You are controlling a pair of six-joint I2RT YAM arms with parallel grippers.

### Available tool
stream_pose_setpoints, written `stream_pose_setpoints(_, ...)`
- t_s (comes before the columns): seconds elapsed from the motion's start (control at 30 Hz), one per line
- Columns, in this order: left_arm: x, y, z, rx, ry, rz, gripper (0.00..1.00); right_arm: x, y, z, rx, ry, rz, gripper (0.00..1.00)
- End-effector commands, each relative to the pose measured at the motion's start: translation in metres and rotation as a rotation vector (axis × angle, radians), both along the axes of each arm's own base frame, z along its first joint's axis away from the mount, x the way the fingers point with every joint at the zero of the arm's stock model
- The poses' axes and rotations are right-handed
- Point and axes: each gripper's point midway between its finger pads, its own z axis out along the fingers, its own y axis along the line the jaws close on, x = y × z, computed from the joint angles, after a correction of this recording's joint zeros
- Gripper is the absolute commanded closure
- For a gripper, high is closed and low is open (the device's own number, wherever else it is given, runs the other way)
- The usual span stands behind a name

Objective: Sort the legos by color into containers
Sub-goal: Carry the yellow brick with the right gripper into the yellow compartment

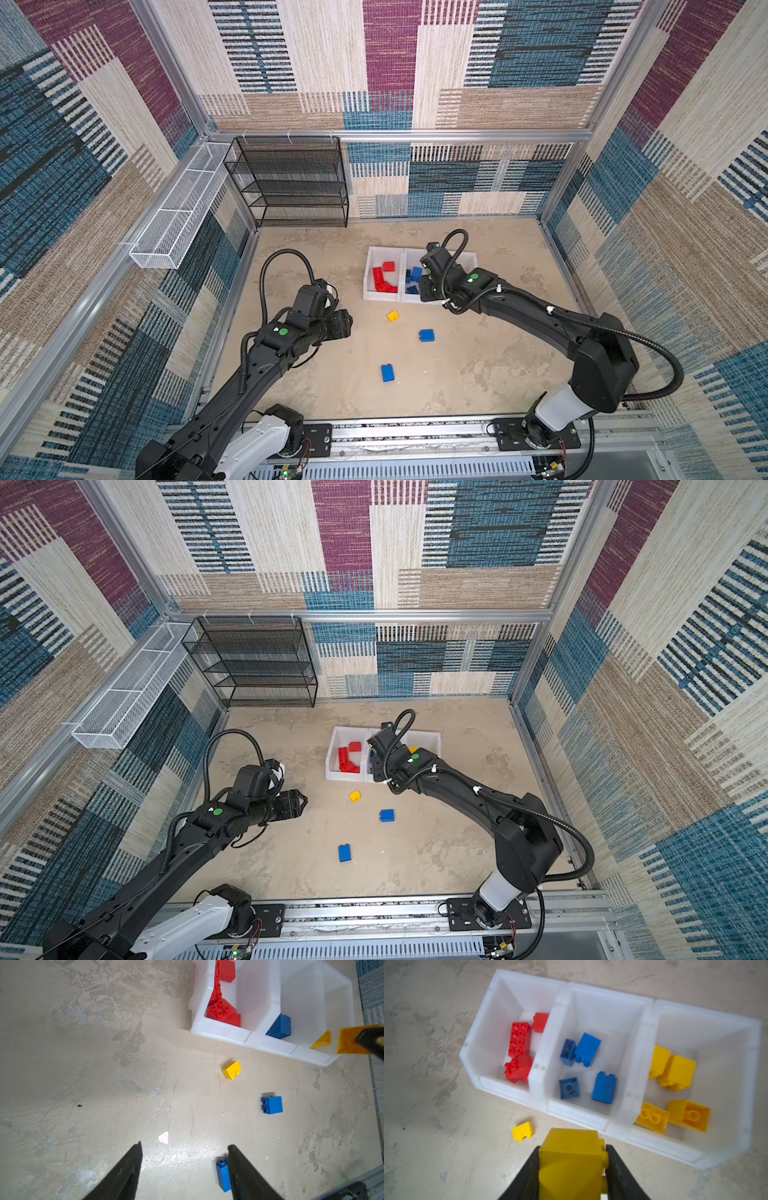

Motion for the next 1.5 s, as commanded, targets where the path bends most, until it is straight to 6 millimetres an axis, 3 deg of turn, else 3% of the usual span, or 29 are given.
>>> stream_pose_setpoints(0.0,-0.004,-0.003,-0.001,-0.041,0.016,0.013,0.32,0.017,-0.023,0.009,-0.045,-0.038,-0.005,0.56)
stream_pose_setpoints(0.17,-0.01,-0.002,-0.003,-0.059,0.022,0.02,0.32,0.04,-0.044,0.006,-0.053,-0.056,-0.044,0.56)
stream_pose_setpoints(0.33,-0.015,-0.001,-0.004,-0.06,0.027,0.021,0.32,0.054,-0.047,-0.007,-0.044,-0.042,-0.057,0.56)
stream_pose_setpoints(0.57,-0.024,-0.001,-0.007,-0.079,0.045,0.019,0.32,0.058,-0.045,-0.028,-0.045,-0.003,-0.059,0.56)
stream_pose_setpoints(0.87,-0.031,0.004,-0.007,-0.077,0.04,0.032,0.32,0.059,-0.059,-0.025,-0.039,-0.011,-0.098,0.56)
stream_pose_setpoints(1.17,-0.032,0.0,-0.009,-0.09,0.059,0.012,0.32,0.059,-0.068,-0.044,-0.036,0.033,-0.123,0.55)
stream_pose_setpoints(1.27,-0.033,-0.001,-0.008,-0.096,0.06,0.007,0.32,0.058,-0.07,-0.047,-0.03,0.04,-0.128,0.51)
stream_pose_setpoints(1.4,-0.033,-0.003,-0.01,-0.097,0.068,-0.004,0.32,0.056,-0.072,-0.043,-0.032,0.034,-0.135,0.29)
stream_pose_setpoints(1.47,-0.033,-0.004,-0.011,-0.098,0.072,-0.011,0.32,0.056,-0.073,-0.039,-0.032,0.026,-0.136,0.24)
